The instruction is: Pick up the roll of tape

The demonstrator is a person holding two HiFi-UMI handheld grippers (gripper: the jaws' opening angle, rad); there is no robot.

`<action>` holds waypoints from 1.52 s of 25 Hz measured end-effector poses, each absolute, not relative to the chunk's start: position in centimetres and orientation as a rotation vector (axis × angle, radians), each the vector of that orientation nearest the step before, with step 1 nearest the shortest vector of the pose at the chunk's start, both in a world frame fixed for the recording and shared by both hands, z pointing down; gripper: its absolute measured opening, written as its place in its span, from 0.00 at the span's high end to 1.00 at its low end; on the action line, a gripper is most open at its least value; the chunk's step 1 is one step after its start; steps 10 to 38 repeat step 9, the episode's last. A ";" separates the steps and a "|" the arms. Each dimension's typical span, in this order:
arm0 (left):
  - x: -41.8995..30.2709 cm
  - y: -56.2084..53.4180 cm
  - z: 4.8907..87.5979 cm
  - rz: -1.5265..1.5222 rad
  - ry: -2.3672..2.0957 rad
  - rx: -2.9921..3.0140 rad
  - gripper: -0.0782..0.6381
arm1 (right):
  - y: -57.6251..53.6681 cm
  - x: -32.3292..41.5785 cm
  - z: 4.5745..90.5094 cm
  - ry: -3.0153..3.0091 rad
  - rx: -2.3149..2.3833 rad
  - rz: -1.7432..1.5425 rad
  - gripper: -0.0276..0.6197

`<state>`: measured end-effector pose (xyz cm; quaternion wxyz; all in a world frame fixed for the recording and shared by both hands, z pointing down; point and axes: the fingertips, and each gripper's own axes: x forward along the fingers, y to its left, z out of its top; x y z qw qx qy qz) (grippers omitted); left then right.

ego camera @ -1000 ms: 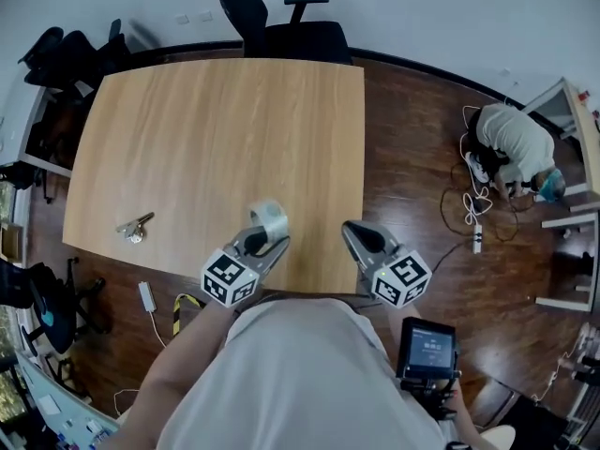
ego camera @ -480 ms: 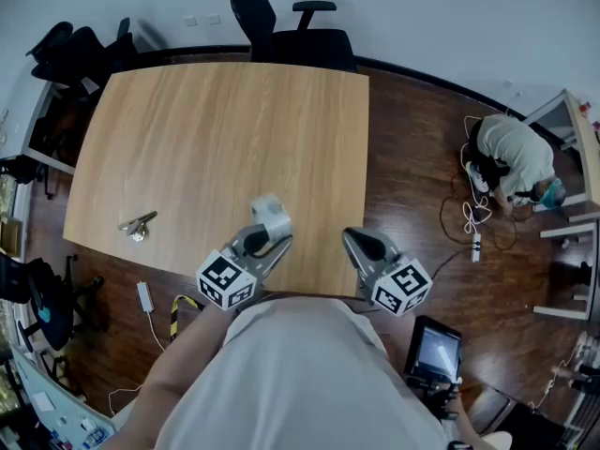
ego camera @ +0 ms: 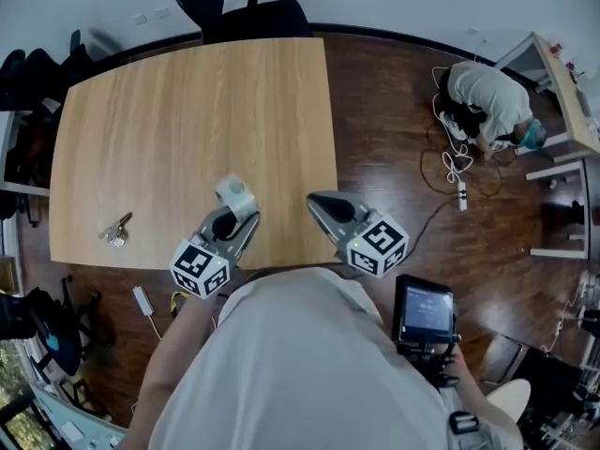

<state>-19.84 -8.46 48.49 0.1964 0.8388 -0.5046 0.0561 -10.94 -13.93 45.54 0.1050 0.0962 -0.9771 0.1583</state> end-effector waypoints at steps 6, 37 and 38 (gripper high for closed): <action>-19.5 -8.5 48.2 0.160 -1.414 2.365 0.75 | -13.1 -10.9 45.6 -2.883 0.271 0.469 0.95; -19.5 -8.4 48.0 0.159 -1.410 2.371 0.75 | -12.8 -11.1 45.6 -2.883 0.265 0.470 0.95; -19.5 -8.4 48.0 0.159 -1.410 2.371 0.75 | -12.8 -11.1 45.6 -2.883 0.265 0.470 0.95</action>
